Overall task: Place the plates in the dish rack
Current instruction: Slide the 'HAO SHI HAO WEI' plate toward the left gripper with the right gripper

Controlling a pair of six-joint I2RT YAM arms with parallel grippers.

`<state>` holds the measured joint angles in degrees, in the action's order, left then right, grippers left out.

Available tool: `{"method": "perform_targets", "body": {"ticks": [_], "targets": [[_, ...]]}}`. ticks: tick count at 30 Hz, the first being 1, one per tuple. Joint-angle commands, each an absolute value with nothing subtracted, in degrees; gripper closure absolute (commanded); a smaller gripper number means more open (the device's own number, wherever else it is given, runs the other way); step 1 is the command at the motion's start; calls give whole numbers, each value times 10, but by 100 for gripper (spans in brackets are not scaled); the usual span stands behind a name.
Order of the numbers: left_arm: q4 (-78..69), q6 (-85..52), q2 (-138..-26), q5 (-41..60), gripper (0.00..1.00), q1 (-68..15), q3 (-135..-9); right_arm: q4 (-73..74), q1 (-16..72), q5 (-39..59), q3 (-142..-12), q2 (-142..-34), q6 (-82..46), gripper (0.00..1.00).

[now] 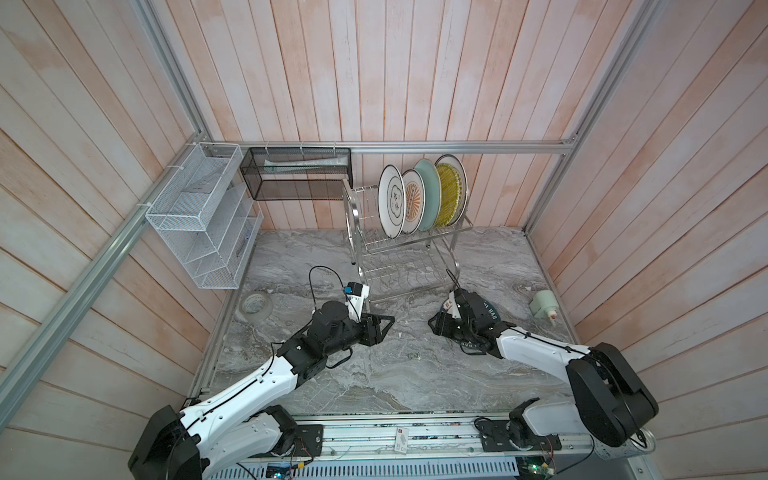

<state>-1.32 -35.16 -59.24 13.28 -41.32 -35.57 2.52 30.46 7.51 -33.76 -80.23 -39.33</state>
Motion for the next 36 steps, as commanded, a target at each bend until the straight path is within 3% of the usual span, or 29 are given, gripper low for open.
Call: {"method": "perform_targets", "body": {"ticks": [1,27,36], "targets": [[-23,-351,-593,141,36,-416,-366,42,329,74,-356,-824,-416,34],[-18,-354,-588,135,36,-416,-358,113,503,60,-420,-902,-509,35],[-15,-358,-576,119,36,-416,-351,72,502,17,-415,-835,-484,35]]}}
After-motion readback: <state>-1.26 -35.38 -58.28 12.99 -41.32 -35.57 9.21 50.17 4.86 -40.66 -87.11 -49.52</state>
